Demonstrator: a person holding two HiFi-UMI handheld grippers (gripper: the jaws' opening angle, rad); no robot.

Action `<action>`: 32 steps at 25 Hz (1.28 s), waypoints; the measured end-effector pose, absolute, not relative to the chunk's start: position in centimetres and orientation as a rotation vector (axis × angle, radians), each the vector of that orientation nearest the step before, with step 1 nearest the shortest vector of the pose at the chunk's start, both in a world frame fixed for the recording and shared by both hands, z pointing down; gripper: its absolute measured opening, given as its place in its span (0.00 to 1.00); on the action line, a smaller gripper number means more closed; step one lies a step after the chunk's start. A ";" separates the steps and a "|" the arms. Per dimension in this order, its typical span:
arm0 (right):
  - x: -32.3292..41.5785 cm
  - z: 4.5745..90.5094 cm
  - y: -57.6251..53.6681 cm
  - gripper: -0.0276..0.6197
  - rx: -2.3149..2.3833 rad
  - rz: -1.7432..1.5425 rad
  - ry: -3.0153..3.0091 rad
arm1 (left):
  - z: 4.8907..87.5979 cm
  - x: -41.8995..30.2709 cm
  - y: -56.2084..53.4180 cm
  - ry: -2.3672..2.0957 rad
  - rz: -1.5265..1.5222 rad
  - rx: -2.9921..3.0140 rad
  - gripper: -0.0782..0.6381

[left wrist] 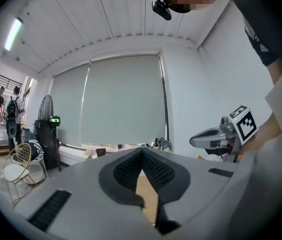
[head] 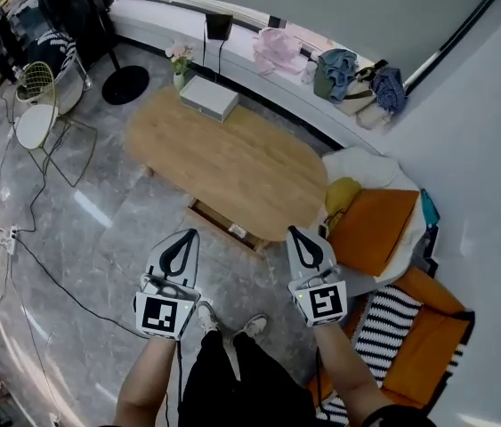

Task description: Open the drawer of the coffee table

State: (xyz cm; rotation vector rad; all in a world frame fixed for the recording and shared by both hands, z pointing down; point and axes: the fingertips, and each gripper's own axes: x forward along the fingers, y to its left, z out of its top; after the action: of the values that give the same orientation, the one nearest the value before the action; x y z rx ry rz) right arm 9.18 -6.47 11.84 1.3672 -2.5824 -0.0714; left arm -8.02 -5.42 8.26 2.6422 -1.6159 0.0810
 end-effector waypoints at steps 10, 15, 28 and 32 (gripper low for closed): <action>10.7 1.2 -2.2 0.05 1.426 -0.237 -2.615 | -3.9 -11.5 0.9 -1.761 -0.050 2.615 0.12; 12.4 -0.6 0.7 0.05 1.497 -0.201 -2.579 | -6.4 -12.0 3.8 -1.796 -0.060 2.627 0.12; 18.0 -2.5 3.7 0.05 1.679 -0.173 -2.523 | -9.5 -11.7 5.9 -1.827 -0.066 2.692 0.12; 18.6 -2.9 3.9 0.05 1.713 -0.185 -2.504 | -9.6 -11.9 6.2 -1.821 -0.062 2.718 0.12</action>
State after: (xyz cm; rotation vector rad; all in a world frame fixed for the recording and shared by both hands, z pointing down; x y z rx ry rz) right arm 18.59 3.90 -2.93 1.7132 -2.5044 -0.1851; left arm -11.88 6.16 -9.62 2.7177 -1.8207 -0.0615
